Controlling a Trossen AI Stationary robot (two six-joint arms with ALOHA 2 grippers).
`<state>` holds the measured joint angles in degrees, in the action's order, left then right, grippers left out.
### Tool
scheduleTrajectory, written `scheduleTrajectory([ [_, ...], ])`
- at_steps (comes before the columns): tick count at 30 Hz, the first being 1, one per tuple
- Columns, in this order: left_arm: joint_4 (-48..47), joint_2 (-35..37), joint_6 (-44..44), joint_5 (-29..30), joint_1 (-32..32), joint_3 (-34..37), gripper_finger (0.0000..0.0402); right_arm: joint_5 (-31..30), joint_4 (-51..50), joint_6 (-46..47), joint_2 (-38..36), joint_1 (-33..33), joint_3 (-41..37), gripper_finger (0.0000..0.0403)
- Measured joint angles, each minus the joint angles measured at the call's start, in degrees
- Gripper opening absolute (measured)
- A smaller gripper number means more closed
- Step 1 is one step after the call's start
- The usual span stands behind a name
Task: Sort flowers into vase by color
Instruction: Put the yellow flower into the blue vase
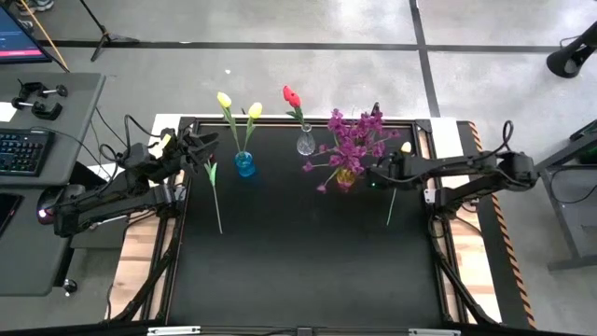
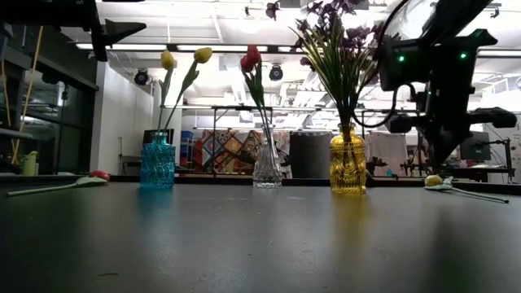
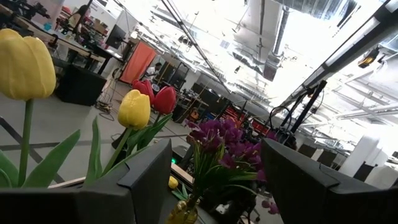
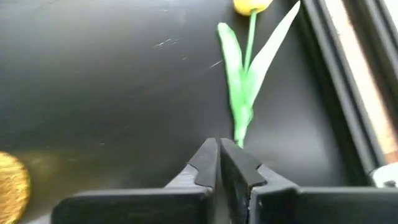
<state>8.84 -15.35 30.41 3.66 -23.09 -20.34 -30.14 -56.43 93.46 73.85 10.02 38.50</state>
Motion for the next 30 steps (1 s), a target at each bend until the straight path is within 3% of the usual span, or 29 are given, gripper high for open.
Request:
scheduleTrajectory([
  [5,0.0,0.0,0.0,0.24,-0.02,0.02,0.0234,0.63,-1.11,-6.25,0.45,4.74,0.0,0.0037],
  [13,0.0,-0.01,0.02,0.24,-0.02,0.01,0.0234,1.23,-1.48,-10.6,0.43,10.12,0.0,0.016],
  [17,-0.01,-0.01,0.02,0.24,-0.01,0.02,0.0234,1.56,-1.48,-10.0,0.43,12.01,0.0,0.0202],
  [22,0.0,-0.02,0.9,0.22,-0.02,0.02,0.0234,1.69,-0.8,-12.17,0.43,12.61,0.0,0.0211],
  [30,0.0,0.0,0.9,0.22,-0.02,0.02,0.0234,3.5,3.02,-14.8,0.41,13.75,-1.79,0.0188],
])
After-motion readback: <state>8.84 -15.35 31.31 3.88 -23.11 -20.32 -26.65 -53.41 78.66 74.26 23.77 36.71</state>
